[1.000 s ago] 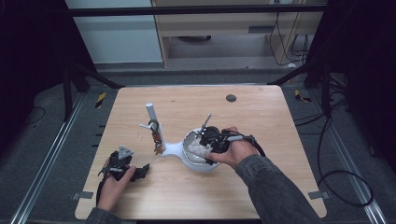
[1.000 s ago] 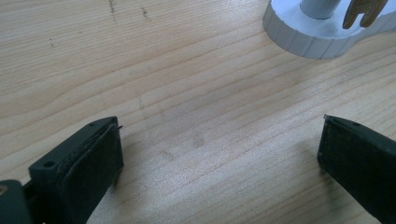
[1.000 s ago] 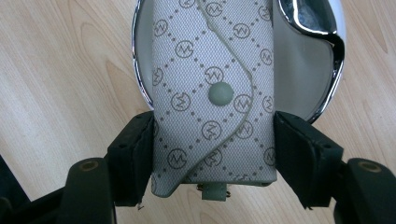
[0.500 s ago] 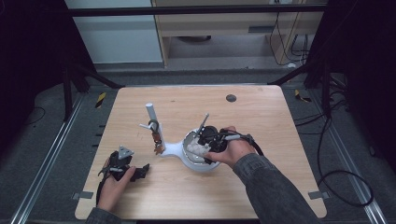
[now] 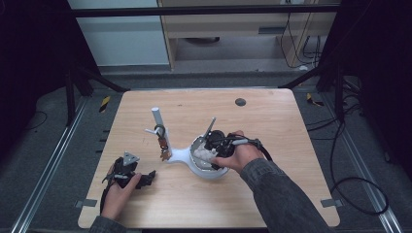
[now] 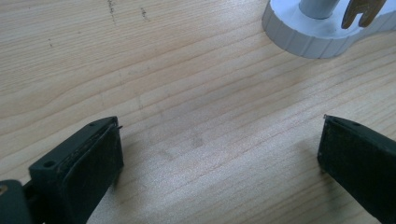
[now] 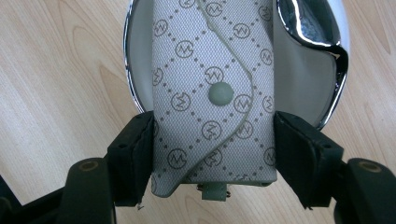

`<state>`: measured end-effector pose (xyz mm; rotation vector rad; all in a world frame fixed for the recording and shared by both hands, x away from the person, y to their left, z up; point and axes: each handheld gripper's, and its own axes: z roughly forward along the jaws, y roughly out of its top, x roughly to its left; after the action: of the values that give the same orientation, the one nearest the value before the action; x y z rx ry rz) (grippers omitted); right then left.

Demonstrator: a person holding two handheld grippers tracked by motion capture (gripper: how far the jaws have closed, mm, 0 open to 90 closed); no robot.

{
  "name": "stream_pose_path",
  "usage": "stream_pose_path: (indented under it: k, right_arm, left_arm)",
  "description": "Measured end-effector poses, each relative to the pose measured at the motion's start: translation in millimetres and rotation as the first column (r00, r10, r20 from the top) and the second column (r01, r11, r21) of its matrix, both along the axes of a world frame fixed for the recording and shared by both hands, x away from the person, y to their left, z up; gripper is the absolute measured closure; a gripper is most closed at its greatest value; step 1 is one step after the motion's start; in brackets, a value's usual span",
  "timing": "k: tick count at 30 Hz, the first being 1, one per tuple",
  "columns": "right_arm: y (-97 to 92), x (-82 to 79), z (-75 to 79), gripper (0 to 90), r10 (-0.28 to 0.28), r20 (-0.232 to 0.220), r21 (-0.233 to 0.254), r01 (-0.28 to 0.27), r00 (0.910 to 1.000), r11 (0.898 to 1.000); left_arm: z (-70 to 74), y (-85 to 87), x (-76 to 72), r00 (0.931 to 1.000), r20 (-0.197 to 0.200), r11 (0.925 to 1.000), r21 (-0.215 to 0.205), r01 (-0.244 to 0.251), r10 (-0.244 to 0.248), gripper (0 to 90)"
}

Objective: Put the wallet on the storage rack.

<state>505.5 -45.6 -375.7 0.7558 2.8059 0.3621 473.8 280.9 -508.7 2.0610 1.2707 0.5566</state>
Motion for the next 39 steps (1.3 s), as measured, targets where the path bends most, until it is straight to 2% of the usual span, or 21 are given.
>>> stream_pose_path:
  k: [7, 39]
  right_arm:
    - [3.4, 0.8, -1.0, 32.5, 0.009, -0.002, -0.004, -0.009, 1.0, 1.0]
    - [8.8, 10.7, -8.2, 32.5, -0.01, -0.012, -0.003, 0.01, 0.9999, 1.0]
  left_arm:
    - [0.0, -0.2, -0.1, 1.0, 0.0, 1.0, -0.001, 0.0, 0.0, 0.0]
    - [-0.1, -1.0, -0.2, 1.0, 0.0, 1.0, -0.002, 0.003, -0.003, 0.0]
